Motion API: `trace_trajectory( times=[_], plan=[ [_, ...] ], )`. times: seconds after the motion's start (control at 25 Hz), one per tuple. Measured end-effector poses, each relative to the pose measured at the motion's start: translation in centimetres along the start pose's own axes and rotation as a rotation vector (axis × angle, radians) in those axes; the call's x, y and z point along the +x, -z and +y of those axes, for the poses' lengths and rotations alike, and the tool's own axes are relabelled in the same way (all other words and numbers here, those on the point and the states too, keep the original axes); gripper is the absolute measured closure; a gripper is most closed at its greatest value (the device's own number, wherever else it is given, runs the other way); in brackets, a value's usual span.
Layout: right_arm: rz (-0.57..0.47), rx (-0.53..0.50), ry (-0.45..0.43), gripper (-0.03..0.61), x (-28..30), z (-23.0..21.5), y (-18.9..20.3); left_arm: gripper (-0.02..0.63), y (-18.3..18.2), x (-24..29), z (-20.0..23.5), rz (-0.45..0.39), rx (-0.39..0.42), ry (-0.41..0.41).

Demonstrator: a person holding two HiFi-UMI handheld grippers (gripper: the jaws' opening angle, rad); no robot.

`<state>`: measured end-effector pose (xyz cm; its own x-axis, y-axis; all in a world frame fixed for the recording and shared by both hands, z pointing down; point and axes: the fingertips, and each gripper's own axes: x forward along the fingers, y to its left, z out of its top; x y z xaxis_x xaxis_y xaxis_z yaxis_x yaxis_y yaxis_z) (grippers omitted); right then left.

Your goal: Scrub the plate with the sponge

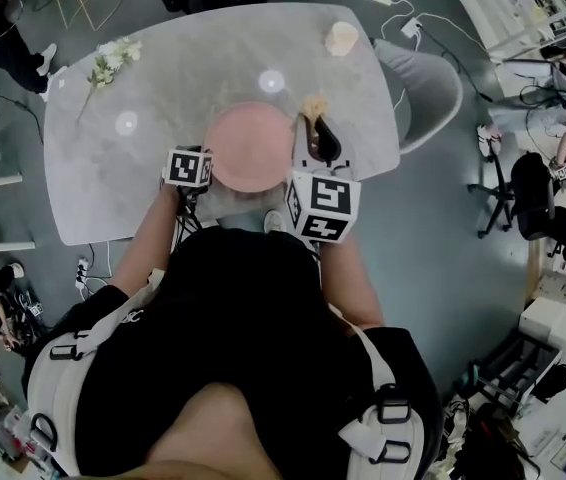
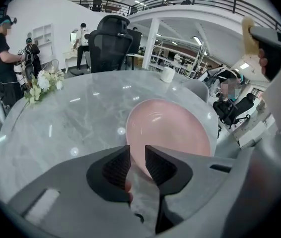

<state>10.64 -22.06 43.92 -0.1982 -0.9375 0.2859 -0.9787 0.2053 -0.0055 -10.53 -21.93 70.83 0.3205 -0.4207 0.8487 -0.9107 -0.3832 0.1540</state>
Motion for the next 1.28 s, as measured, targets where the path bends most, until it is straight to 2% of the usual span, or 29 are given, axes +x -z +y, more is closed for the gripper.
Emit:
trace_trajectory(
  times=[0.16,0.32,0.48,0.68,0.76,0.84,1.0,1.08,1.16,1.28],
  plan=[
    [0.005,0.001,0.028,0.52,-0.5,-0.9,0.4,0.531,1.1,1.4,0.1,0.027,-0.062,0.012],
    [0.018,0.006,0.048,0.52,-0.8,-1.4,0.8,0.531,2.7,3.0,-0.3,0.087,-0.083,0.037],
    [0.031,-0.003,0.062,0.52,-0.9,-1.9,1.1,0.531,3.1,3.8,-0.3,0.102,-0.114,0.035],
    [0.053,-0.008,0.071,0.52,-1.1,-2.3,1.9,0.531,3.9,5.6,-0.4,0.129,-0.232,0.072],
    [0.057,-0.013,0.071,0.519,-1.2,-2.3,2.0,0.531,4.0,5.7,-0.2,0.135,-0.253,0.066],
    [0.062,-0.014,0.067,0.52,-1.1,-2.4,2.2,0.536,3.8,5.7,-0.3,0.132,-0.284,0.074],
    [0.06,-0.014,0.05,0.52,-0.9,-2.4,2.2,0.582,3.7,5.5,-0.5,0.103,-0.499,0.144],
    [0.058,-0.017,0.037,0.519,-0.7,-2.3,2.1,0.592,3.8,5.2,-0.5,0.079,-0.579,0.172],
    [0.059,-0.017,0.023,0.52,-0.5,-2.2,2.0,0.595,3.5,4.6,-0.5,0.053,-0.607,0.177],
    [0.058,-0.015,-0.001,0.52,0.1,-1.7,1.8,0.595,2.3,3.6,-0.1,0.015,-0.599,0.168]
  ],
)
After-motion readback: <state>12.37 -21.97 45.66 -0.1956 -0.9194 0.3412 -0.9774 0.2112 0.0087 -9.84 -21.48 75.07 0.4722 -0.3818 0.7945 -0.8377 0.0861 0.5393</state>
